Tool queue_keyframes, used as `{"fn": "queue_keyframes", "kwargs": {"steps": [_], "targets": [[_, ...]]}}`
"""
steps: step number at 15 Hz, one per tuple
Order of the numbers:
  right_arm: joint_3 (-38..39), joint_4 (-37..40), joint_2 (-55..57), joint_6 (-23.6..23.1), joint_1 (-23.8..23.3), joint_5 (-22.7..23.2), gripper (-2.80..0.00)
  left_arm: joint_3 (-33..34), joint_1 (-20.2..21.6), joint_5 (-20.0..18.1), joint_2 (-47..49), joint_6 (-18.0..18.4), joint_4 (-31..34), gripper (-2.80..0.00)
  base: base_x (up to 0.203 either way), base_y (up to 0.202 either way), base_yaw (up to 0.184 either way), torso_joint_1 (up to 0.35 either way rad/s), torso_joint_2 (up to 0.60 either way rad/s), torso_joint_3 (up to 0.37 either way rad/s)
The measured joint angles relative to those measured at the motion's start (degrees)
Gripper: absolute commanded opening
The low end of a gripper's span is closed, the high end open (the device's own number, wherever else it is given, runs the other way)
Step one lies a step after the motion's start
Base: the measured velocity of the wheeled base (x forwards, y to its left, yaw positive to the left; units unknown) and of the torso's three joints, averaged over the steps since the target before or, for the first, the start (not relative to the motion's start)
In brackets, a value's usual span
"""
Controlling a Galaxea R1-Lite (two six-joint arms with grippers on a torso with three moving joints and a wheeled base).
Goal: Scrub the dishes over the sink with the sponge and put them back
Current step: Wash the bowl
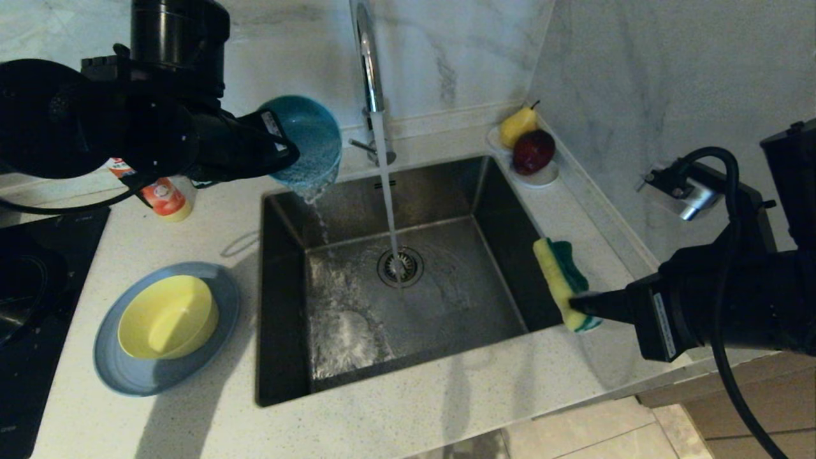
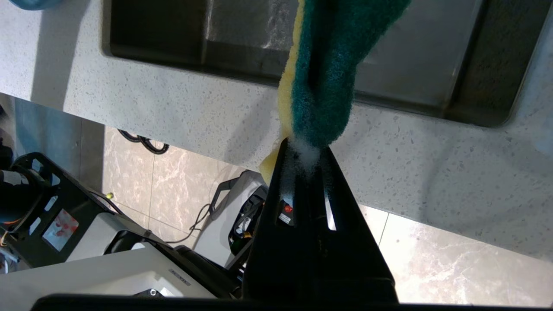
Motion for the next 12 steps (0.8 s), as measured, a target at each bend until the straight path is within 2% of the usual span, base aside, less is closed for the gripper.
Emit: {"fn": "queue_keyframes", "kwargs": {"steps": [5, 8, 12], "targets": [[-1.0, 0.2, 0.3, -0.3, -0.3, -0.1, -2.80, 6.2, 0.0, 0.5, -3.2, 11.0, -15.2, -2.80, 0.000, 0.000, 0.000, 0.000, 0.00, 0.000], [-0.9, 0.1, 0.7, -0.3, -0.4, 0.0, -2.80, 12.5, 0.0, -0.6, -5.1, 15.8, -24.4, -2.80, 0.000, 0.000, 0.000, 0.000, 0.00, 0.000], [-0.8, 0.2, 1.0, -0.3, -0.4, 0.1, -2.80, 20.5, 0.0, -3.3, -6.0, 23.6, -41.7, -2.80, 0.000, 0.000, 0.000, 0.000, 0.00, 0.000]]}}
